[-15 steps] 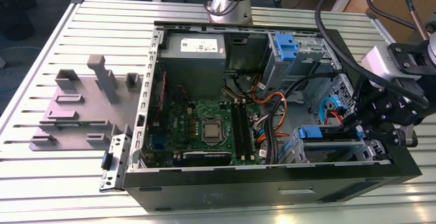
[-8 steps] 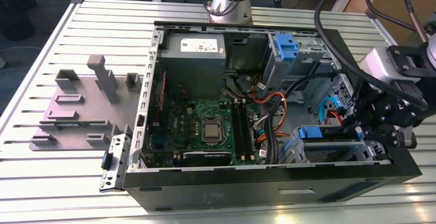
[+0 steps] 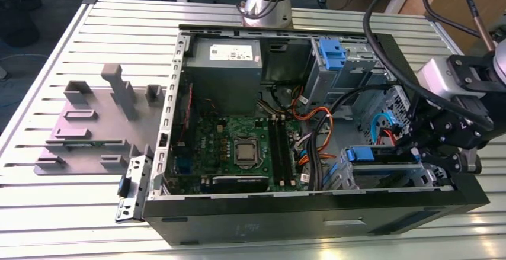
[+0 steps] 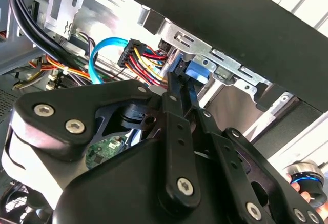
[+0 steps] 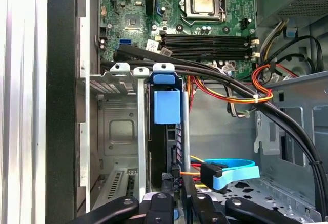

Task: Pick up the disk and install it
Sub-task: 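Insert the first disk wire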

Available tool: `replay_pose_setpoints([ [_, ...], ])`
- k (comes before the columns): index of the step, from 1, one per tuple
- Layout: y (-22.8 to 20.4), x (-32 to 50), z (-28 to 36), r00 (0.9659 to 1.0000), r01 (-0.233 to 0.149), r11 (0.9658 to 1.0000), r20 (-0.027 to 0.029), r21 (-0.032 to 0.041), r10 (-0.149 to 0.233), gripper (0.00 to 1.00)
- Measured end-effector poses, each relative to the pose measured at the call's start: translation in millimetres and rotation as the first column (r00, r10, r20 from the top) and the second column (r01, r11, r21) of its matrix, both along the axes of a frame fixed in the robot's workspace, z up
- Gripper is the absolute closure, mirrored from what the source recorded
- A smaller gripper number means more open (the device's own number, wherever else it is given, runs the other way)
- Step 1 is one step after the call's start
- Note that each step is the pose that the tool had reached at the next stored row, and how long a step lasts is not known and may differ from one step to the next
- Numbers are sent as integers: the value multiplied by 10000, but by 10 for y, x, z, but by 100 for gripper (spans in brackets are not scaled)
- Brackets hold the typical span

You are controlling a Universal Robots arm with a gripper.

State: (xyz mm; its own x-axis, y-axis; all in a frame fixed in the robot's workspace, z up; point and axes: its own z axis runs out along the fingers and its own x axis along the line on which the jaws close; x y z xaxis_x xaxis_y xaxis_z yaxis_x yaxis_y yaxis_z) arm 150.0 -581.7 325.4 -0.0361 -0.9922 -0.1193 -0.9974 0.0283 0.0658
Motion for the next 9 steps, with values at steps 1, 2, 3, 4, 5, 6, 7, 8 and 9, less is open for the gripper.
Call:
replay_pose_setpoints([
  [1, 0, 0, -1, 10000, 0, 10000, 0, -1, 0, 80],
  [2, 0, 0, -1, 10000, 0, 10000, 0, -1, 0, 80],
  [3, 0, -1, -2, 10000, 1, 10000, 0, 0, -1, 80],
  [4, 0, -1, -2, 10000, 1, 10000, 0, 0, -1, 80],
  [5, 0, -1, -2, 10000, 1, 10000, 0, 1, -1, 80],
  [6, 0, -1, -3, 10000, 1, 10000, 0, 1, -1, 80],
  [7, 0, -1, -3, 10000, 0, 10000, 0, 1, 0, 80],
  [8, 0, 0, -3, 10000, 0, 10000, 0, 0, 0, 80],
  [9, 0, -1, -4, 10000, 1, 10000, 0, 1, -1, 80],
])
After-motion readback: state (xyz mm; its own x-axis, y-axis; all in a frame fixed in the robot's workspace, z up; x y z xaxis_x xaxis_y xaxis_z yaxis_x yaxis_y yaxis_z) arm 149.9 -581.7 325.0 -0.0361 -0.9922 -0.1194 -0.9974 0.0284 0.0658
